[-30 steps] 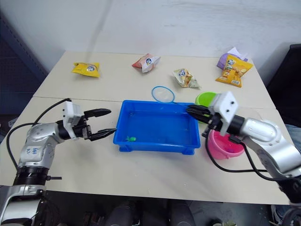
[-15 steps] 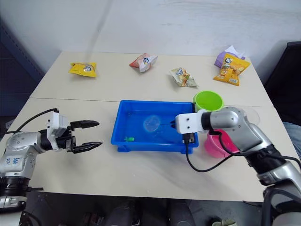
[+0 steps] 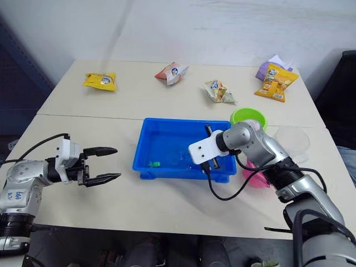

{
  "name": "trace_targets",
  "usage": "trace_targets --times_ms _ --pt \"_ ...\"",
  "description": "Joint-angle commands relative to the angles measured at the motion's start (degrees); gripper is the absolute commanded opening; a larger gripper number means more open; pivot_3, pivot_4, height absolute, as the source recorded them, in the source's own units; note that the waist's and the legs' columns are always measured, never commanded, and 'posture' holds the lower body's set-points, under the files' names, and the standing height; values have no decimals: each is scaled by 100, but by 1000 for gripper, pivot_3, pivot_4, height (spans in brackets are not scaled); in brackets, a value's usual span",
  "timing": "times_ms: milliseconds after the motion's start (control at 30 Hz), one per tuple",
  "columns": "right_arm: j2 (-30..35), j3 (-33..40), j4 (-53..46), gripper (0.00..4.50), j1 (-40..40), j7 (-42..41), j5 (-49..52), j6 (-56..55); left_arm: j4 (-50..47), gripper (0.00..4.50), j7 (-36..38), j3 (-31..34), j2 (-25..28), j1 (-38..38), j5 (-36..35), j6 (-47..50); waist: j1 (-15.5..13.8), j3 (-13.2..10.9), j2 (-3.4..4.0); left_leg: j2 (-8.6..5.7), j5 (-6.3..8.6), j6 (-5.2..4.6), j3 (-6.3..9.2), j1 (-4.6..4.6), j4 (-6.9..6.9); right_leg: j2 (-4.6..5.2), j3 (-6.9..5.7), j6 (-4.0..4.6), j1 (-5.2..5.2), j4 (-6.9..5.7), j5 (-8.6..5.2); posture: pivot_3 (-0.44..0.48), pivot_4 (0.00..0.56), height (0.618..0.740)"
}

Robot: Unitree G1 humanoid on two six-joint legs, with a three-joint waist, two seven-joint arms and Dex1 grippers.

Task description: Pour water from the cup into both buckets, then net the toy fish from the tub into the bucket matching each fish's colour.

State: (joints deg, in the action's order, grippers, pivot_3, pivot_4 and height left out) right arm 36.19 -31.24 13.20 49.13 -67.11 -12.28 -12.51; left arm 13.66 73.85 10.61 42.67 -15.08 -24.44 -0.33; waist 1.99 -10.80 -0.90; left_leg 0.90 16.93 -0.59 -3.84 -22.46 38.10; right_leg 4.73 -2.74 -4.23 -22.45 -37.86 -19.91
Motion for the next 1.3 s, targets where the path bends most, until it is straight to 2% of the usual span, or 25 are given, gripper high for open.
trace_targets --times_ms 33,467,733,933,1100,1300 --pt "-126 189 -289 0 -80 -119 257 -81 -129 4459 -23 55 1 19 -17 -120 2 0 0 1 0 0 0 0 0 0 -1 0 0 -1 0 0 150 738" --pt "-435 596 -597 0 -447 -28 643 410 -44 4459 -66 52 -53 89 -31 -238 -8 0 0 1 0 1 2 0 0 1 -3 0 1 0 0 0 150 738" --pt "-85 1242 -1212 0 -1025 124 999 576 121 4459 -95 -5 -201 -34 31 -353 -31 0 0 0 2 1 3 0 -1 2 -4 0 2 3 0 0 150 738" --pt "36 1951 -1749 0 -1697 676 1278 762 167 4459 -109 -106 -293 -192 62 -360 -30 0 -1 0 1 0 1 1 -2 1 -3 0 2 3 0 0 150 738" --pt "329 2477 -2261 0 -2231 720 1707 1136 169 4459 -126 -260 -385 -428 80 -297 -44 1 -2 0 2 0 1 1 -2 2 -3 0 6 6 0 0 150 738" --pt "729 3068 -2551 0 -2611 803 1944 1061 -37 4459 -172 -464 -519 -682 66 -162 -39 1 -2 0 2 -1 0 4 -3 0 -3 0 8 7 0 0 150 738"
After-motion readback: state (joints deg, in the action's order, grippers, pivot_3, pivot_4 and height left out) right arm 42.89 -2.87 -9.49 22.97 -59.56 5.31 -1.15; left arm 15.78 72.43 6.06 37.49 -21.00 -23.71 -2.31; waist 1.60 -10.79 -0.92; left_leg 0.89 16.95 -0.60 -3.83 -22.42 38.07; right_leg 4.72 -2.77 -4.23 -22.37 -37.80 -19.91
